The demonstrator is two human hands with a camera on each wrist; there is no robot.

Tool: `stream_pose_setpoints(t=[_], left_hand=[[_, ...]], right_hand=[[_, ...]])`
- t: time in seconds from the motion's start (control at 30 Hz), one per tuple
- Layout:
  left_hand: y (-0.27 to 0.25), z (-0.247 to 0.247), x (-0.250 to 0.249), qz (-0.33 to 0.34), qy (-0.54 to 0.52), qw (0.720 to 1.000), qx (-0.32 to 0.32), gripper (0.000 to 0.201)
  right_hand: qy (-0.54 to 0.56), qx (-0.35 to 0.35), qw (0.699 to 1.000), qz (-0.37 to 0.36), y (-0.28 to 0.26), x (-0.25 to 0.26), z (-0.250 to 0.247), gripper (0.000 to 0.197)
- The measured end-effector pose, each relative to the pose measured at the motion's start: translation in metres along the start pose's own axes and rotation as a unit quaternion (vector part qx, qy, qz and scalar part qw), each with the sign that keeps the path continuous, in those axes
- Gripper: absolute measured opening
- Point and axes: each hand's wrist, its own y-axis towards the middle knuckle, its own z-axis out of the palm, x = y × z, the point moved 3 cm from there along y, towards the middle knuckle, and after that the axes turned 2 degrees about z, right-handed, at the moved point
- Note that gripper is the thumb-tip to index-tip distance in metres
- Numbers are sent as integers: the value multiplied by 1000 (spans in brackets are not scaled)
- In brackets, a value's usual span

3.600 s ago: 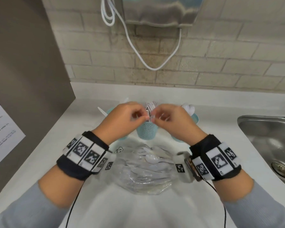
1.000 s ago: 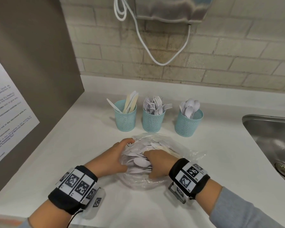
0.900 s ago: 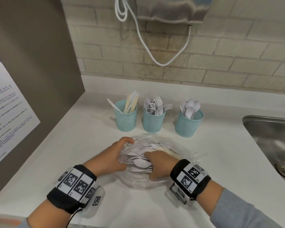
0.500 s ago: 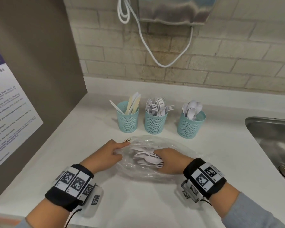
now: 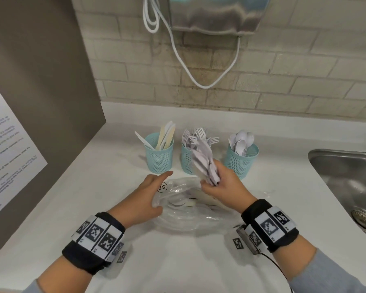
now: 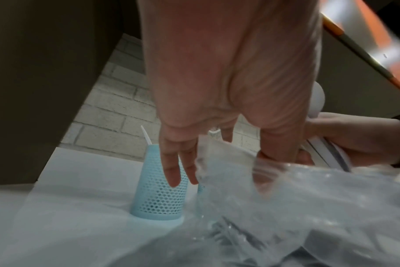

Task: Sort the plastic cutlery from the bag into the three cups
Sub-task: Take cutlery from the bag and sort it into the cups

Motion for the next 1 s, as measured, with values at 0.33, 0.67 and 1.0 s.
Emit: stream_pose_setpoints(t=[0.33, 0.67, 1.0], left_hand=[[19, -3, -12, 58, -9, 997, -58, 60], [30, -6, -66, 119, -191, 968, -109, 57], [45, 14, -70, 79, -189, 962, -183, 80]], right_hand=[[203, -165, 965, -2, 16, 22, 10, 15], [226, -175, 958, 24, 2, 0, 29, 34], [286, -232, 929, 39, 16, 7, 4, 6]])
